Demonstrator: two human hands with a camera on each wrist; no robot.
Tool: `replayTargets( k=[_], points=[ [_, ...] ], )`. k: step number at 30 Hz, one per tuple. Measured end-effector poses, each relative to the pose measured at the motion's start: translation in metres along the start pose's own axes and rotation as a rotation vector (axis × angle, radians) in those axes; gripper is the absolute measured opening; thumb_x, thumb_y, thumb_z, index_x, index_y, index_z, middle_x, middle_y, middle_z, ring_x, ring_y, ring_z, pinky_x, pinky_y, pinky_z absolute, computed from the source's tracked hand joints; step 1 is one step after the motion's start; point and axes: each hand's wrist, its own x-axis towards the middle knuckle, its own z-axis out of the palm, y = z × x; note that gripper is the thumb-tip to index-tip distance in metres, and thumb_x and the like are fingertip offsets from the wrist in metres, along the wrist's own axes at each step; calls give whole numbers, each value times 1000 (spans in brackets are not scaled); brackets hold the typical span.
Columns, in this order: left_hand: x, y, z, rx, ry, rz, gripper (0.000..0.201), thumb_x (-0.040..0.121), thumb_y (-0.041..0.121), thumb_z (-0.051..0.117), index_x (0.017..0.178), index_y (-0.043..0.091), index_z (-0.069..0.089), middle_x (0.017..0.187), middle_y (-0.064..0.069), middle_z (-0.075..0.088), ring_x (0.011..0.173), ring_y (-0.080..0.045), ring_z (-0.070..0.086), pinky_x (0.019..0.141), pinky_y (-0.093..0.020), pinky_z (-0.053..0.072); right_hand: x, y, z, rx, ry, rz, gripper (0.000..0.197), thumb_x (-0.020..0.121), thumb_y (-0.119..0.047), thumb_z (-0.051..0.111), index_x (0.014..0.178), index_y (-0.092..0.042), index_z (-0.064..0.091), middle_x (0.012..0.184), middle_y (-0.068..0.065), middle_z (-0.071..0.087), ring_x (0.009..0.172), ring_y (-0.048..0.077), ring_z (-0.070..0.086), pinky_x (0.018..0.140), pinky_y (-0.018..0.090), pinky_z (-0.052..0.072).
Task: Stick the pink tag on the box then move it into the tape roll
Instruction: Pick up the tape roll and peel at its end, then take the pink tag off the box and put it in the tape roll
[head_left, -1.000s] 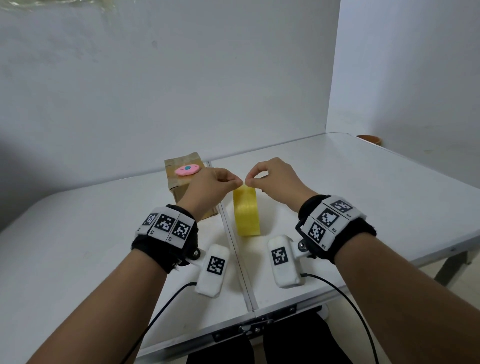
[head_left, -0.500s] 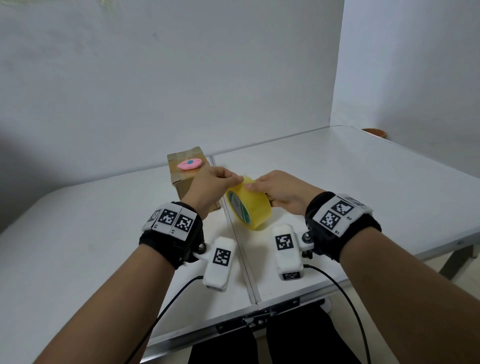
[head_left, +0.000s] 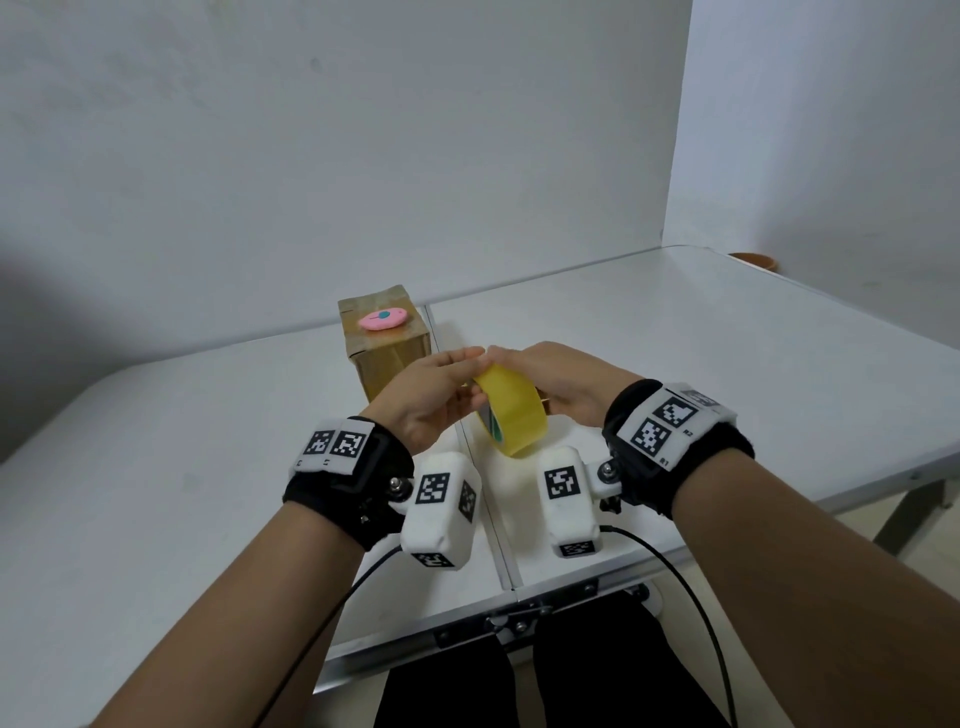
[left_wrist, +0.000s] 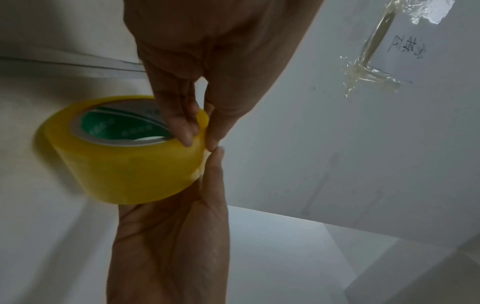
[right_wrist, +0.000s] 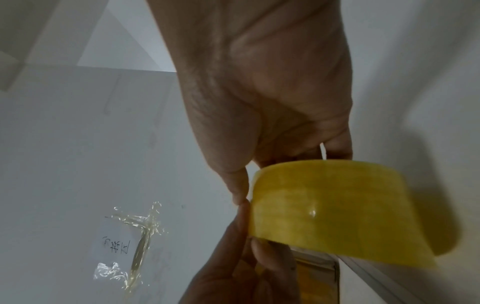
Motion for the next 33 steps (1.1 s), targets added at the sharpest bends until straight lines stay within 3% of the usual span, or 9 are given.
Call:
replayTargets(
  k=[4, 6, 9, 12, 14, 24, 28, 31, 33],
  points=[
    [1, 3, -5, -24, 14, 28, 24, 101, 6, 44, 107, 2, 66, 85, -9, 61, 68, -17, 61, 60, -22, 60, 2, 1, -7, 23, 65, 1, 40, 96, -32, 54, 121, -2, 59, 103, 10, 65, 88, 22, 62, 76, 30, 51],
    [1, 6, -3, 52, 2, 73, 23, 99, 0, 44, 106, 2, 65, 88, -9, 58, 71, -20, 61, 61, -23, 60, 9, -3, -16, -118, 167, -49, 28, 94, -32, 55, 95, -5, 62, 85, 7, 59, 78, 22, 56, 70, 29, 45],
    [4, 18, 6, 171, -4, 116, 21, 96, -1, 48, 104, 5, 67, 98, -9, 57, 72, -19, 63, 58, -21, 57, 19, -9, -30, -511, 336, -88, 39, 94, -35, 53, 63, -14, 41, 73, 4, 47, 75, 25, 49, 59, 29, 34],
    [11, 30, 11, 240, -4, 138, 21, 95, -1, 51, 97, 6, 70, 103, -8, 59, 71, -18, 65, 67, -25, 60, 28, -8, -41, -838, 380, -63, 26, 93, -31, 51, 99, -7, 61, 109, 16, 62, 107, 35, 60, 80, 35, 44],
    [16, 36, 12, 287, 2, 139, 21, 95, -1, 51, 94, 7, 70, 100, -6, 60, 71, -17, 65, 66, -25, 60, 32, -7, -47, -979, 391, -32, 35, 93, -25, 50, 121, -5, 59, 125, 18, 61, 114, 38, 59, 88, 38, 47],
    [32, 50, 9, 338, 26, 132, 20, 95, 1, 53, 96, 7, 71, 98, -5, 62, 76, -17, 65, 69, -26, 61, 56, 6, -61, -1265, 330, -23, 28, 97, -17, 46, 113, -5, 65, 122, 13, 66, 113, 31, 62, 91, 35, 48],
    [32, 47, 12, 300, 21, 148, 18, 94, -1, 54, 96, 7, 70, 94, -4, 62, 73, -16, 64, 70, -25, 61, 61, 5, -64, -1207, 302, 8, 28, 94, -34, 52, 81, -10, 54, 111, 14, 64, 98, 30, 59, 83, 36, 45],
    [28, 48, 4, 343, 23, 229, 19, 95, 3, 52, 96, 9, 70, 97, -4, 62, 74, -15, 64, 71, -24, 60, 64, -10, -56, -1014, 378, -70, 46, 88, -49, 56, 100, -5, 63, 114, 12, 66, 103, 32, 63, 87, 37, 50],
    [26, 54, -9, 419, 80, 325, 20, 96, 4, 51, 95, 12, 70, 98, -2, 63, 77, -14, 64, 75, -25, 59, 64, -29, -38, -864, 425, -217, 40, 89, -43, 56, 107, -9, 68, 113, 10, 68, 104, 32, 64, 89, 40, 52]
  ],
)
